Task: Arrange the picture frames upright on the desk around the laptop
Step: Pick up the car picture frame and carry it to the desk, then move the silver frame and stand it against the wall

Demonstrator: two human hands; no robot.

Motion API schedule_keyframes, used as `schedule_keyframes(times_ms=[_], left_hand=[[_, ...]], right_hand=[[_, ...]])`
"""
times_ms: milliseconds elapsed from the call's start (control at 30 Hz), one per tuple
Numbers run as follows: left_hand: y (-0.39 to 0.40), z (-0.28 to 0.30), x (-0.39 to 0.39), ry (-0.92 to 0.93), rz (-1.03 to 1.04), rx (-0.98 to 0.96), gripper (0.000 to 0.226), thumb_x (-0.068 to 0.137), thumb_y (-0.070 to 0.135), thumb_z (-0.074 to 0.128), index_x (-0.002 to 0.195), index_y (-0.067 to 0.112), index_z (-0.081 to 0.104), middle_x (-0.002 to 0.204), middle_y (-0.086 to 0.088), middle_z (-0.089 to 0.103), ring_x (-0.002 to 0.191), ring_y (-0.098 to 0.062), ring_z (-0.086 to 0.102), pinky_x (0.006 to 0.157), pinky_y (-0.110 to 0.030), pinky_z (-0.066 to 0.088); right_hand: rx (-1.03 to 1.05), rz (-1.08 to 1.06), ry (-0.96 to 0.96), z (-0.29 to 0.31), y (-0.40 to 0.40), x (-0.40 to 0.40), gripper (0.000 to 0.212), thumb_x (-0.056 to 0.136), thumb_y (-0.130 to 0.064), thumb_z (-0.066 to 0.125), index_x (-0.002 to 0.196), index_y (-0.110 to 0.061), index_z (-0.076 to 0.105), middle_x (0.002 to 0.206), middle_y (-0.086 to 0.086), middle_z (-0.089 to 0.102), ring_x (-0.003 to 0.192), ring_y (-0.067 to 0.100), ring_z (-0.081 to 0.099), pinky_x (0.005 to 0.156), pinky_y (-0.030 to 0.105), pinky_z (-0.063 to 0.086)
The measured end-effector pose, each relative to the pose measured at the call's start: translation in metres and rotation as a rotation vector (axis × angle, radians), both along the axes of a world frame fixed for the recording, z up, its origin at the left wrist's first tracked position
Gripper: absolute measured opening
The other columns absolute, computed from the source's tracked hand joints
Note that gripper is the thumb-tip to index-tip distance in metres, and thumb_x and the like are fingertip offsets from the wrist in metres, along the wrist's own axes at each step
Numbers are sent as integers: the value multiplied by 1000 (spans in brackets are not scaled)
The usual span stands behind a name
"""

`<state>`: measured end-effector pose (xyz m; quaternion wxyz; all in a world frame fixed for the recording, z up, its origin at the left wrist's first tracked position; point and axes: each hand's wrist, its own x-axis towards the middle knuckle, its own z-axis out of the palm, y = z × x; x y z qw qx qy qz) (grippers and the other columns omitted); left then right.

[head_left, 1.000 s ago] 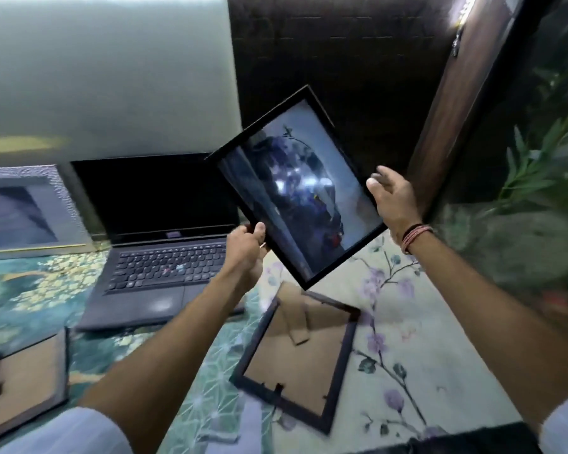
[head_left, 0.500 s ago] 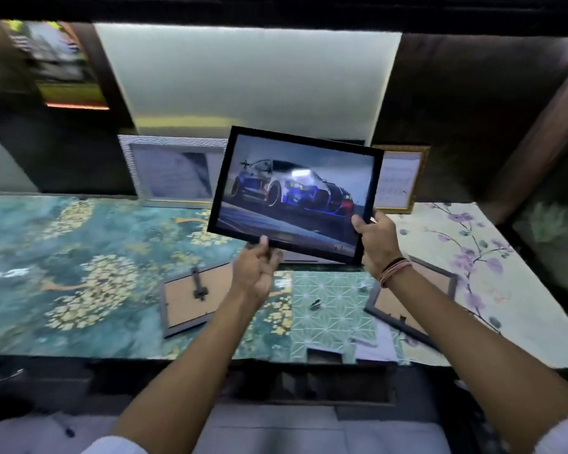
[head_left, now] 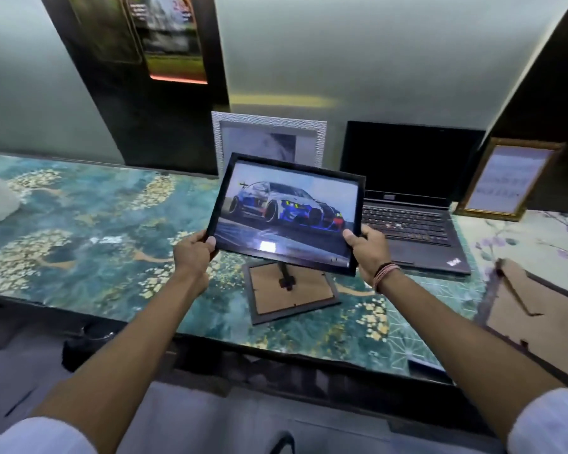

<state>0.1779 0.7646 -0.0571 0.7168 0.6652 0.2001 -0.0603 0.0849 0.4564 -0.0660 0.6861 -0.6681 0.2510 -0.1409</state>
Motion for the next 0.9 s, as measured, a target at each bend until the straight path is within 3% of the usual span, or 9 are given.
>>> schedule_keyframes(times_ms=[233,300,367,433,567,633,700,800,900], left_hand=[[27,-43,80,32,-46,218,30,103,-2,57,131,-3,68,113,-11,63,95,-21,42,74,-31,34],[32,-56,104,83,-101,254,21,102,-3,56,115,-1,73,109,-14,65,99,-20,43,77,-28,36],[37,-68,128,142,-126,252,23,101,-2,56,84,10,64,89,-7,62,98,-19,49,73,-22,46],[38,-76,142,190,-173,261,32,103,4,53,74,18,54,79,0,56,88,-21,56,67,-25,49],[34,-92,159,243,-238,358,30,101,3,55,73,15,53,91,-9,61,91,-23,57,78,-33,49],[30,-92,165,240,-183,417,10,89,8,62,83,1,64,98,-21,67,83,-30,62,71,-37,45],[28,-94,174,254,-156,541,36,77,19,63,100,-8,70,107,-31,70,93,-44,67,70,-40,45],[24,-90,191,259,-211,764,50,75,31,54,105,-5,70,112,-27,71,114,-49,61,93,-43,50],[5,-65,211,161,-172,706,51,83,25,54,118,-9,67,124,-29,68,118,-48,63,96,-46,52]], right_hand=[[-375,-6,242,-54,17,93,18,90,-18,67,85,-1,72,83,10,70,79,22,59,73,35,51],[-515,4,336,-58,21,112,33,90,-18,66,62,-5,55,64,9,51,70,23,48,63,33,36],[-627,24,433,-67,21,131,44,91,-20,64,56,-8,42,58,11,40,64,26,42,55,35,27],[-683,53,503,-72,21,141,49,94,-27,63,56,-10,38,55,7,39,60,27,43,50,34,25],[-795,102,589,-83,20,153,47,98,-26,59,59,-13,36,70,12,51,75,29,49,58,31,31],[-827,112,623,-85,20,160,45,98,-26,58,61,-13,37,81,16,55,79,30,49,65,32,33],[-872,162,664,-82,19,165,40,98,-28,58,65,-11,41,88,19,58,84,32,52,68,32,35],[-958,272,766,-67,12,177,30,94,-33,64,95,-3,62,108,24,66,107,39,63,78,37,47],[-950,223,727,-45,-3,203,33,90,-32,67,99,-1,65,116,25,67,115,41,63,88,36,51]])
